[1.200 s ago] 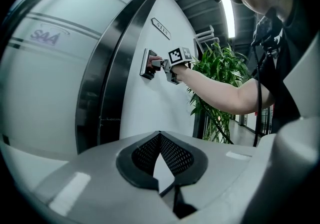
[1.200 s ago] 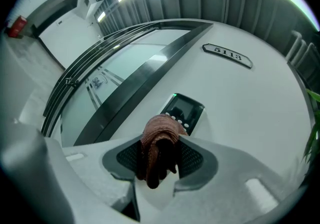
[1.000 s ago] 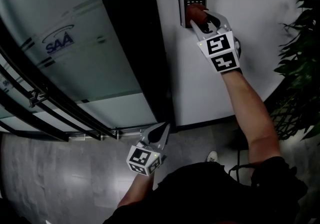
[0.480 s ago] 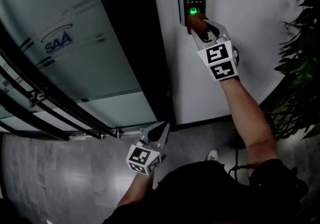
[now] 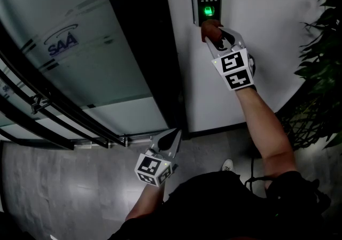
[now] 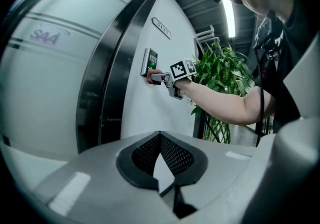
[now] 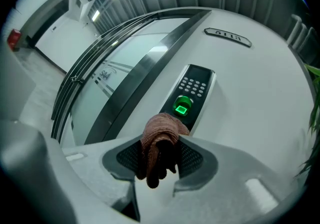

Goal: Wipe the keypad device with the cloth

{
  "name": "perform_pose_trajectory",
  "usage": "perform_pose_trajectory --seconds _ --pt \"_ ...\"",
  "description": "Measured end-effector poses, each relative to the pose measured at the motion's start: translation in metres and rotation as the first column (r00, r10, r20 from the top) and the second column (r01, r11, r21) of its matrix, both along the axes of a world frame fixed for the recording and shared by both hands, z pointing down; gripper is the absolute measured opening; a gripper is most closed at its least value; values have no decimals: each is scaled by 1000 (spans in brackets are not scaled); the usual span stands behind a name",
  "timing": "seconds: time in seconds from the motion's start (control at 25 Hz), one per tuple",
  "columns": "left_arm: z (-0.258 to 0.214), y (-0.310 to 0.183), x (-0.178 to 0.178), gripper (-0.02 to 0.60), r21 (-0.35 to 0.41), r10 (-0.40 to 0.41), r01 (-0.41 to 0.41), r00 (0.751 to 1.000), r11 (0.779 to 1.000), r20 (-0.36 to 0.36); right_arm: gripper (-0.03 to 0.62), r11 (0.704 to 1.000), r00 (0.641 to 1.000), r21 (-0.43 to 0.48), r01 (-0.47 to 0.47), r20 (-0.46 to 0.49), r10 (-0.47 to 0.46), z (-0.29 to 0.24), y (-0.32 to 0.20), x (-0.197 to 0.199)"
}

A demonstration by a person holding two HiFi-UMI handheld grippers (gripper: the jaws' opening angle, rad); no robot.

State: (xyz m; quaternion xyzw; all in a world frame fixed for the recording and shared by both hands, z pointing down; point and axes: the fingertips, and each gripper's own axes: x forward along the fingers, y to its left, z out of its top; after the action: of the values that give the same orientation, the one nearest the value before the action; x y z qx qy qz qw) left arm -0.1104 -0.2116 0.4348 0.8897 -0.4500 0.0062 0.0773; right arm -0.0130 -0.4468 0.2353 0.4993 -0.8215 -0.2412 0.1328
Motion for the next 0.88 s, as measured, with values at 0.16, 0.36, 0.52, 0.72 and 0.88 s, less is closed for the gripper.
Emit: perform_pose_trajectory --seconds 0.16,0.36,0.52,0.72,0.88 --pt "0 1 0 15 -2 1 -1 1000 1000 0 149 1000 1000 -17 0 -7 0 9 0 -1" --pt "0 1 0 15 -4 3 -3 1000 1000 3 149 999 1000 -44 3 -16 -3 18 -1 -2" --pt "-1 1 2 15 -2 6 -6 1000 1000 4 149 997 1000 -82 7 -23 -9 28 -3 -2" --pt "0 1 3 15 -2 4 -4 1000 1000 6 149 996 1000 -90 20 -14 -22 31 3 -1" --pt "1 0 3 15 -4 -1 2 1000 1000 9 149 998 998 -27 54 39 -53 -1 25 5"
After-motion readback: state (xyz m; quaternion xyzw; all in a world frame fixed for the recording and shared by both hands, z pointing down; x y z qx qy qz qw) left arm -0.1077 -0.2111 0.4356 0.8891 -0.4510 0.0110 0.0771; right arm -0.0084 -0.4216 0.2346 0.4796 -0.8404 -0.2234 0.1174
